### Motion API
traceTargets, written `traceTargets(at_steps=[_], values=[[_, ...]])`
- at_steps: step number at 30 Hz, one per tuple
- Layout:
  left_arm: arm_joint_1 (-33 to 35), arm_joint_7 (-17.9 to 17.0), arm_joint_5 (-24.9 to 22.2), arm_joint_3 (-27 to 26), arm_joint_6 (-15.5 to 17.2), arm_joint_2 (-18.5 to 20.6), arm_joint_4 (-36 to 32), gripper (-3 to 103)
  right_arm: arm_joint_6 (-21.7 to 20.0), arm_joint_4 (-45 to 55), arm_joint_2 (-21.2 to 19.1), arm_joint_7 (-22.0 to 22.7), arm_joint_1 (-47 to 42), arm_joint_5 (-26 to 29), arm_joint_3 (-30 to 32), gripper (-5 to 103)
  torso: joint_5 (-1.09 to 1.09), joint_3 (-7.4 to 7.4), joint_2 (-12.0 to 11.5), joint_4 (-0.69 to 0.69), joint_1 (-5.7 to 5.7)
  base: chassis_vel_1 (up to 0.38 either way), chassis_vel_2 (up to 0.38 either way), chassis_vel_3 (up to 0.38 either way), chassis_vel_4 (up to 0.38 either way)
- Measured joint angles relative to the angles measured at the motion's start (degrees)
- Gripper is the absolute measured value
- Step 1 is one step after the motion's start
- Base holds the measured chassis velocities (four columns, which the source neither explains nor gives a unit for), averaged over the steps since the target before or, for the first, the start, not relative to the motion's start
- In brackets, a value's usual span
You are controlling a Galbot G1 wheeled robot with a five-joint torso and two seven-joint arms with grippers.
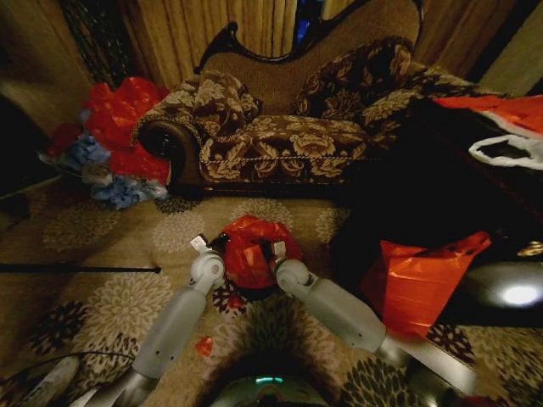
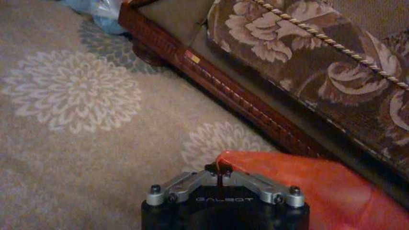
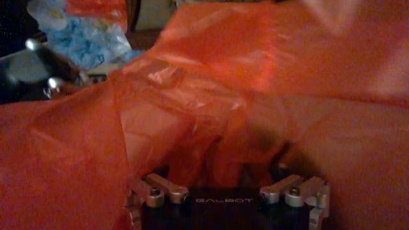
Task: Place a garbage bag over the trash bin.
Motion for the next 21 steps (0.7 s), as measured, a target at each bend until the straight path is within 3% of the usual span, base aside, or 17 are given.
traceTargets(at_steps=[7,15,21], values=[[-0.2,0.3,1.4,0.3,-0.1,-0.9,0.7,0,0.7,-11.6,7.3,-4.6,0.3,-4.3,0.7,100,0.0,0.0,0.0,0.0,0.0,0.0,0.0,0.0,0.0],[0.8,0.6,2.7,0.1,-0.4,-1.5,1.0,0,1.1,-21.4,12.3,-8.0,1.7,-7.4,2.7,100,0.01,0.0,0.0,0.0,0.0,0.0,0.0,0.0,0.0],[0.6,0.8,2.9,0.0,-0.5,-1.8,1.5,0,0.2,-18.5,11.0,-5.9,1.8,-5.7,2.6,100,0.01,0.0,0.0,0.0,0.0,0.0,0.0,0.0,0.0]])
